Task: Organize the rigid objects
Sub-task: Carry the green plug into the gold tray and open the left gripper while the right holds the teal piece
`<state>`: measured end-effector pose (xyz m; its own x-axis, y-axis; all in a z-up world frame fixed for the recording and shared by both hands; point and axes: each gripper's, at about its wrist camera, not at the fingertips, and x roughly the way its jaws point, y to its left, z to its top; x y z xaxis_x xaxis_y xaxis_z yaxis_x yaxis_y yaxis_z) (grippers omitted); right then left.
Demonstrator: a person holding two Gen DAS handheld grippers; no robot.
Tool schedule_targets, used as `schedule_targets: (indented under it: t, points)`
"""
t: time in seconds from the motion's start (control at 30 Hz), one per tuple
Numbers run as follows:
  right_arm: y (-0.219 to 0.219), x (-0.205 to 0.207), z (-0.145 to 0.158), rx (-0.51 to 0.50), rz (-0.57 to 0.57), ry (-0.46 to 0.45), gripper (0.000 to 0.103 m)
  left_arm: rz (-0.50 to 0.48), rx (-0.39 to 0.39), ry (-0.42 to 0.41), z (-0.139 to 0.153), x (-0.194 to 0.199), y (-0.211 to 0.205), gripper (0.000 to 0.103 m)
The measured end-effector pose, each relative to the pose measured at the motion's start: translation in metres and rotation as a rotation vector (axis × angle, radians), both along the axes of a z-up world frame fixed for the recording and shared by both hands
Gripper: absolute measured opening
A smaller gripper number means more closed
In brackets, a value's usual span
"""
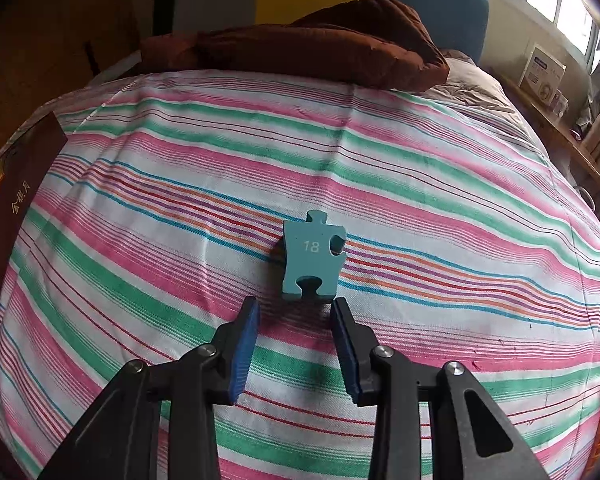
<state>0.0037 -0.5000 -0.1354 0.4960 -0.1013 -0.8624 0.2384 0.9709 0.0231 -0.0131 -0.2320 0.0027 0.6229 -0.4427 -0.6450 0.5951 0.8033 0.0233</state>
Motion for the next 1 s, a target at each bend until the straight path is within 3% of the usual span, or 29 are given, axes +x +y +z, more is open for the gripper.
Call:
schedule_targets:
  t: [0.6,1.0]
  points:
    - [0.001,-0.003,0.0,-0.017,0.008,-0.018,0.036,0.135,-0.014,0.016,-0.006,0.014,0.062,0.06]
    - [0.0,-0.003,0.0,-0.016,0.009,-0.018,0.036,0.267,-0.022,0.039,-0.016,0.027,0.126,0.06]
